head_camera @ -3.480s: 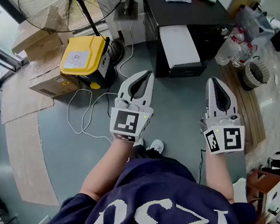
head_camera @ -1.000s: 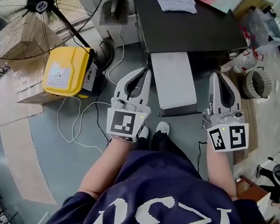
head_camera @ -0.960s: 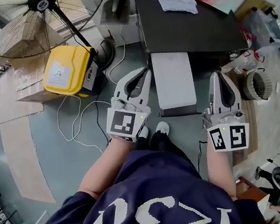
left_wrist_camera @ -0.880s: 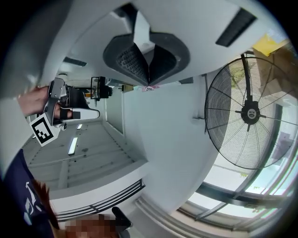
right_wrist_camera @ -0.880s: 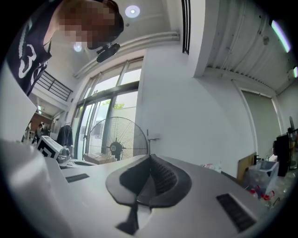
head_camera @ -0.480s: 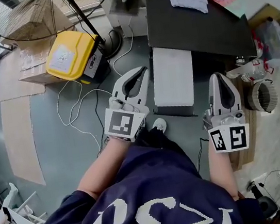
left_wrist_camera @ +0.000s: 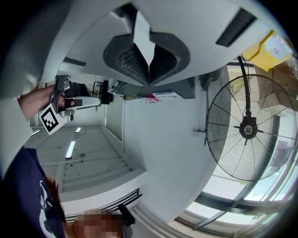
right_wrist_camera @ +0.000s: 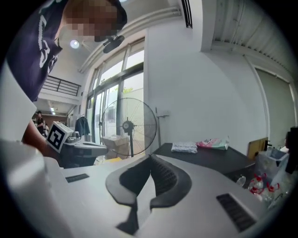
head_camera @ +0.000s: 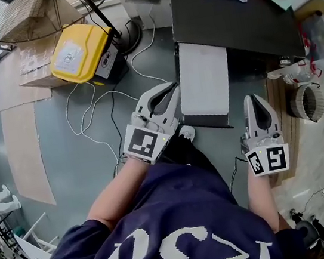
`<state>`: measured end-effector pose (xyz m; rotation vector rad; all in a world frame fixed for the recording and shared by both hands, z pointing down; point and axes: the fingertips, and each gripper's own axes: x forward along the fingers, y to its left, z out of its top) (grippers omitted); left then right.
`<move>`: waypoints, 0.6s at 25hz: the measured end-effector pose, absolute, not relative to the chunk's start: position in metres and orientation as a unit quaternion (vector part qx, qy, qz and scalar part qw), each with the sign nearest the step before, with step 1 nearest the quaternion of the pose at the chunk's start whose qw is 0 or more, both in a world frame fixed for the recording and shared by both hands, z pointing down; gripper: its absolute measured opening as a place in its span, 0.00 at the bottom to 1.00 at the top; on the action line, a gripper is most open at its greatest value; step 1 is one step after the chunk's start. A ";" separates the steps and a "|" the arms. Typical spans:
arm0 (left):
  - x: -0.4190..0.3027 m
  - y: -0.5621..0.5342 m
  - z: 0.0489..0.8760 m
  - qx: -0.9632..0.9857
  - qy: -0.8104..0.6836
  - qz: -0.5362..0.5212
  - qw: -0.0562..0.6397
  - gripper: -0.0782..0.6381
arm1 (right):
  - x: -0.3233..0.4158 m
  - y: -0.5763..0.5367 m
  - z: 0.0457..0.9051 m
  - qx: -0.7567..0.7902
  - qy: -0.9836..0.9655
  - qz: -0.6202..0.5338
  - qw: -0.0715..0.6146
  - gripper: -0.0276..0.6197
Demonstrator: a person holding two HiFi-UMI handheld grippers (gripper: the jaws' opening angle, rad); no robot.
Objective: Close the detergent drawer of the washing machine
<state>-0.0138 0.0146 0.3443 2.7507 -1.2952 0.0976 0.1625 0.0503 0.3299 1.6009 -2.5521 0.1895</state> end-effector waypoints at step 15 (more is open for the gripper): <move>-0.020 0.077 0.462 0.922 -0.341 0.119 0.139 0.28 | 0.161 0.115 0.490 0.429 -0.855 0.245 0.160 0.45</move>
